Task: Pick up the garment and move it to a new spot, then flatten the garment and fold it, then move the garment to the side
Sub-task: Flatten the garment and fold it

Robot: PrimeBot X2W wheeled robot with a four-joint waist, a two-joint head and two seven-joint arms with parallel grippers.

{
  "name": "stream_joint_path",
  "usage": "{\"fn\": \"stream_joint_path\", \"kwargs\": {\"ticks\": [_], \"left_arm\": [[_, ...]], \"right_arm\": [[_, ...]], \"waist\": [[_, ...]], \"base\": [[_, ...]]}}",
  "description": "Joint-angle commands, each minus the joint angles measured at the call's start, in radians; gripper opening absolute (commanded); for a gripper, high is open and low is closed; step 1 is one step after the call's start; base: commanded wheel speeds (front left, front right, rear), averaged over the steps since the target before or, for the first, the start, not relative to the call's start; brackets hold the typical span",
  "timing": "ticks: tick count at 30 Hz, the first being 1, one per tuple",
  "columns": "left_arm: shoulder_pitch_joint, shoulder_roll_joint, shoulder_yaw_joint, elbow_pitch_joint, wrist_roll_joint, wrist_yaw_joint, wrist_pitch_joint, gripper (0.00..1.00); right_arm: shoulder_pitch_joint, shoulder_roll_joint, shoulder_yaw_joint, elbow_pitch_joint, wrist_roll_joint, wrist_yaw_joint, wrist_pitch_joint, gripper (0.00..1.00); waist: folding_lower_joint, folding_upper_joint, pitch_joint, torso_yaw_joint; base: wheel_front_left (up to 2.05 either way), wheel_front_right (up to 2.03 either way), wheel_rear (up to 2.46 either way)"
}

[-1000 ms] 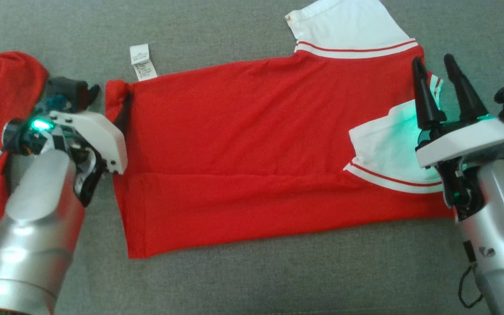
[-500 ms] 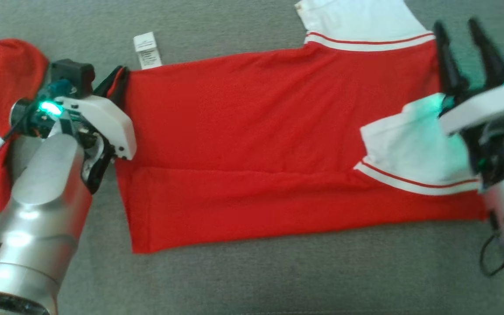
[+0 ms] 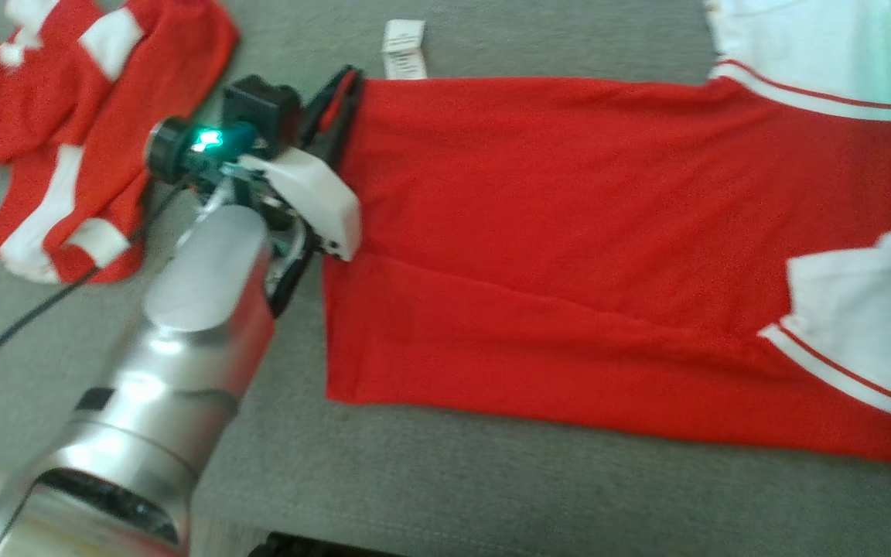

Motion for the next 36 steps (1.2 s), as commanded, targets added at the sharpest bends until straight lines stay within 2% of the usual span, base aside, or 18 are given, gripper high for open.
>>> {"fn": "stream_joint_path", "kwargs": {"ticks": [1, 8, 9, 10, 11, 16, 19, 25, 31, 36], "left_arm": [[-0.043, 0.020, 0.010, -0.007, 0.002, 0.002, -0.017, 0.00], [-0.072, -0.034, -0.053, 0.052, -0.032, 0.002, -0.068, 0.00], [-0.075, -0.037, -0.061, 0.060, -0.040, 0.002, -0.074, 0.00], [-0.077, -0.040, -0.066, 0.069, -0.048, 0.002, -0.081, 0.00], [-0.080, -0.041, -0.072, 0.079, -0.055, 0.002, -0.089, 0.00], [-0.092, -0.036, -0.063, 0.140, -0.082, 0.002, -0.134, 0.00], [-0.105, -0.025, -0.053, 0.168, -0.087, 0.007, -0.160, 0.00], [-0.119, 0.010, 0.007, 0.119, -0.066, 0.078, -0.192, 0.00], [-0.012, 0.065, 0.086, -0.027, 0.001, 0.124, -0.193, 0.00], [0.122, 0.098, 0.149, -0.096, 0.054, 0.159, -0.193, 0.00]], "right_arm": [[-0.029, -0.018, 0.004, -0.002, -0.025, 0.002, 0.016, 1.00], [-0.101, -0.028, -0.004, 0.143, -0.153, 0.002, 0.098, 1.00], [-0.102, -0.023, -0.001, 0.151, -0.159, 0.002, 0.103, 0.95], [-0.104, -0.018, 0.002, 0.155, -0.161, 0.002, 0.104, 0.43], [-0.106, -0.014, -0.002, 0.162, -0.160, 0.002, 0.104, 0.00], [-0.120, -0.005, -0.037, 0.178, -0.193, 0.002, 0.036, 0.00], [-0.134, 0.001, -0.078, 0.171, -0.214, 0.002, -0.073, 0.00], [-0.139, 0.058, -0.156, 0.166, -0.216, 0.002, -0.286, 0.00], [-0.068, 0.098, -0.105, 0.089, -0.125, 0.002, -0.408, 0.00], [0.105, 0.093, -0.036, -0.055, 0.000, 0.002, -0.450, 0.00]], "waist": [[-0.0001, 0.0000, 0.032, 0.046], [-0.0001, 0.0000, 0.045, 0.081], [-0.0001, 0.0000, 0.044, 0.081], [-0.0001, 0.0000, 0.044, 0.079], [-0.0001, 0.0000, 0.043, 0.077], [-0.0001, 0.0000, 0.030, 0.051], [-0.0001, 0.0000, 0.019, 0.033], [-0.0001, 0.0000, -0.022, -0.020], [-0.0001, 0.0000, -0.073, -0.090], [-0.0001, 0.0000, -0.119, -0.141]], "base": [[0.00, 0.00, 0.00], [0.00, 0.00, 0.00], [0.00, 0.00, 0.00], [0.00, 0.00, 0.00], [0.00, 0.00, 0.00], [0.00, 0.00, 0.00], [0.00, 0.00, 0.00], [0.00, 0.00, 0.00], [0.00, 0.00, 0.00], [0.00, 0.00, 0.00]]}}
